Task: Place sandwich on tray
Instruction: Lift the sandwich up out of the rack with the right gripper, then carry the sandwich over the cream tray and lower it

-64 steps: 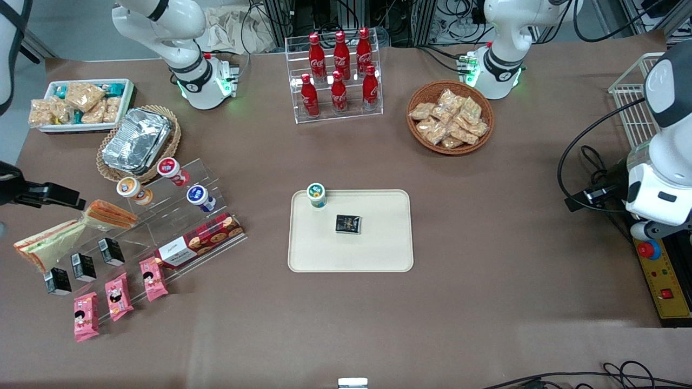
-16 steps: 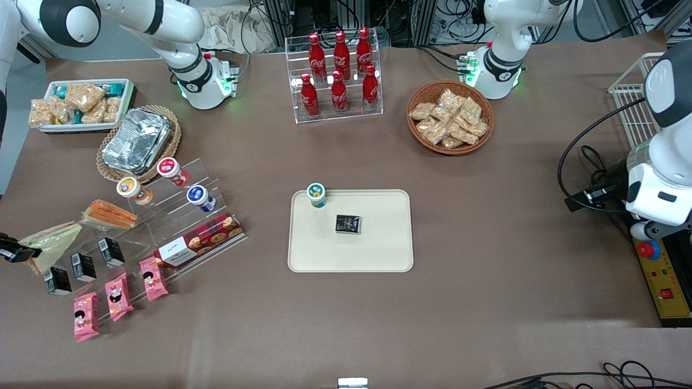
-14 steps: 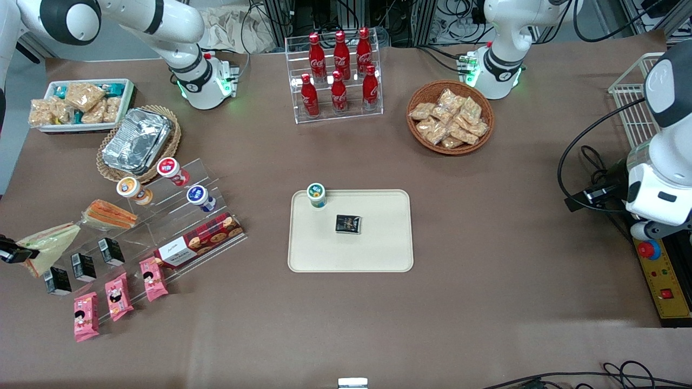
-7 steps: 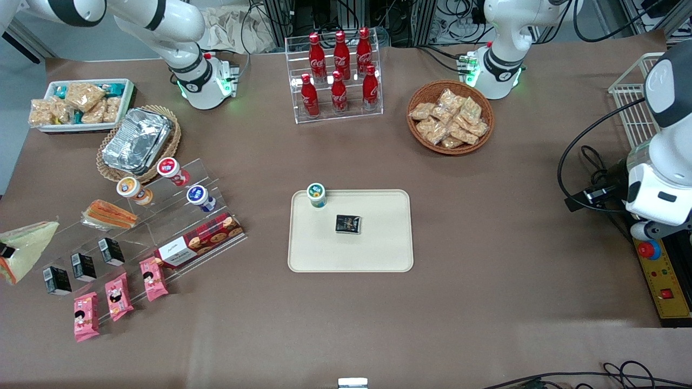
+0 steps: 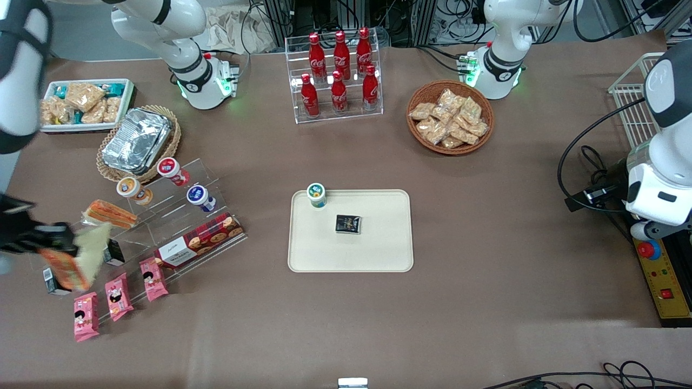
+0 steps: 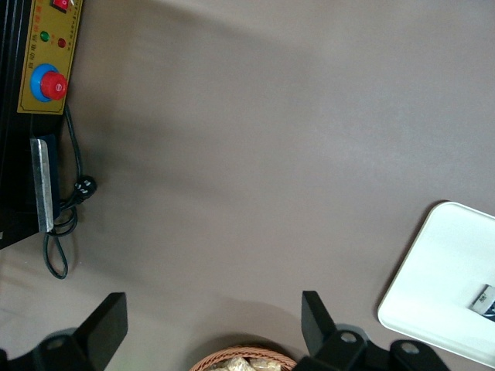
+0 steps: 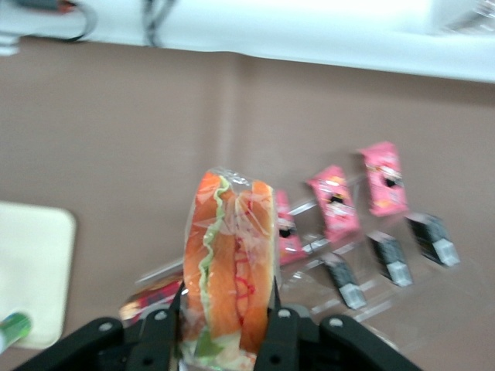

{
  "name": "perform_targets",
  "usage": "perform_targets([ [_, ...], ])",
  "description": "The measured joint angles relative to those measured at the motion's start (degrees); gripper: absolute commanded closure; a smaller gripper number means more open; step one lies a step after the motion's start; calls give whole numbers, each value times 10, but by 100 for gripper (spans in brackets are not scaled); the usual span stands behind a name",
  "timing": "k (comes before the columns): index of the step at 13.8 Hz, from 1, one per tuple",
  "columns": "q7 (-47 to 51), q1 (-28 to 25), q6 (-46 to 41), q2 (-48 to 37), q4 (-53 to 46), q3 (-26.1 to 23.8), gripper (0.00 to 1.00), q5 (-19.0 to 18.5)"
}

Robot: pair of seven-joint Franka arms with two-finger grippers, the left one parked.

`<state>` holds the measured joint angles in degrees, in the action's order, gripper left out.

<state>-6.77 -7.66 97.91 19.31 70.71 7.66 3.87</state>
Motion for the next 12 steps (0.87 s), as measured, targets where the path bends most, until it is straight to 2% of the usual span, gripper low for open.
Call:
perform_targets([
  [6, 9, -168, 60, 19, 6, -1, 62, -10],
  [12, -4, -289, 153, 93, 15, -1, 62, -44],
])
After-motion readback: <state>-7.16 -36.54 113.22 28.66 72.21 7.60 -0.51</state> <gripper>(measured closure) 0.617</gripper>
